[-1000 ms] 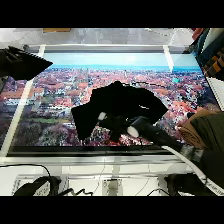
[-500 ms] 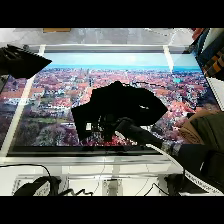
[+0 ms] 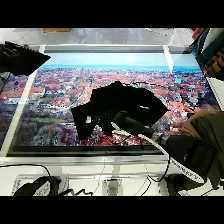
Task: Fold the clothes and pants, and hang the long-sleeved shirts on hangers.
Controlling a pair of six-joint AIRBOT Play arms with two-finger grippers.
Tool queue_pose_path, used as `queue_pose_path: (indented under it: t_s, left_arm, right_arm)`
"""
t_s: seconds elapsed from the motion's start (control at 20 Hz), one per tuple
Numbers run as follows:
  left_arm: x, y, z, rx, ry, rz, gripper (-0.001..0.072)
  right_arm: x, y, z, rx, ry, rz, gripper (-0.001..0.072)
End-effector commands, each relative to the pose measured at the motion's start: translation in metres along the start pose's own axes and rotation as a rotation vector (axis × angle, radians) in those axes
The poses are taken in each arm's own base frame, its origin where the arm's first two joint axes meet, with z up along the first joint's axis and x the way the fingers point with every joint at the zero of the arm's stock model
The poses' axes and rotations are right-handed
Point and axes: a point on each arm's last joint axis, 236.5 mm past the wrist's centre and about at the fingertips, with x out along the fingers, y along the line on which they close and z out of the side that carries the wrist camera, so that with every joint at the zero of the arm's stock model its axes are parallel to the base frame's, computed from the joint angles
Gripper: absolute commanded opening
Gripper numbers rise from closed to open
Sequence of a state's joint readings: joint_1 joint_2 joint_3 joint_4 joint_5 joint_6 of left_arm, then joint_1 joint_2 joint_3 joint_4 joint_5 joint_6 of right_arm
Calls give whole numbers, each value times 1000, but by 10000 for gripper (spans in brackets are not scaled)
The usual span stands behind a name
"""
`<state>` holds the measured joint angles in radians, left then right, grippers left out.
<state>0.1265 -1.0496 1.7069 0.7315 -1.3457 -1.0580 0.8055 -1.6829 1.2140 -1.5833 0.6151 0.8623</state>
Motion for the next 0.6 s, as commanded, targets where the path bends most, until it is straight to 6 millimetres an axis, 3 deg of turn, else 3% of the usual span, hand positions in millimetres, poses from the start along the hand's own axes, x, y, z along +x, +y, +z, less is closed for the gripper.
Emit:
queue_pose_path:
  t_s: [0.0, 0.05, 0.15, 0.3, 0.45, 0.5, 0.55]
  left_arm:
    - [0, 0, 1, 1, -2, 2, 419]
    - [0, 0, 1, 1, -2, 2, 419]
    - [0, 0, 1, 1, -2, 2, 419]
    - [0, 0, 1, 1, -2, 2, 419]
    - [0, 0, 1, 1, -2, 2, 419]
    - [0, 0, 1, 1, -2, 2, 419]
    - [0, 0, 1, 1, -2, 2, 419]
  right_arm:
    - [6, 2, -7, -4, 25, 23, 554]
    - [6, 0, -5, -5, 15, 13, 552]
    - [8, -3, -4, -16, 12, 0, 464]
    - [17, 2, -11, -19, 32, 15, 455]
    - [14, -7, -5, -14, 16, -3, 451]
    - [13, -13, -4, -14, 13, -14, 352]
    - [10, -19, -2, -10, 7, -24, 109]
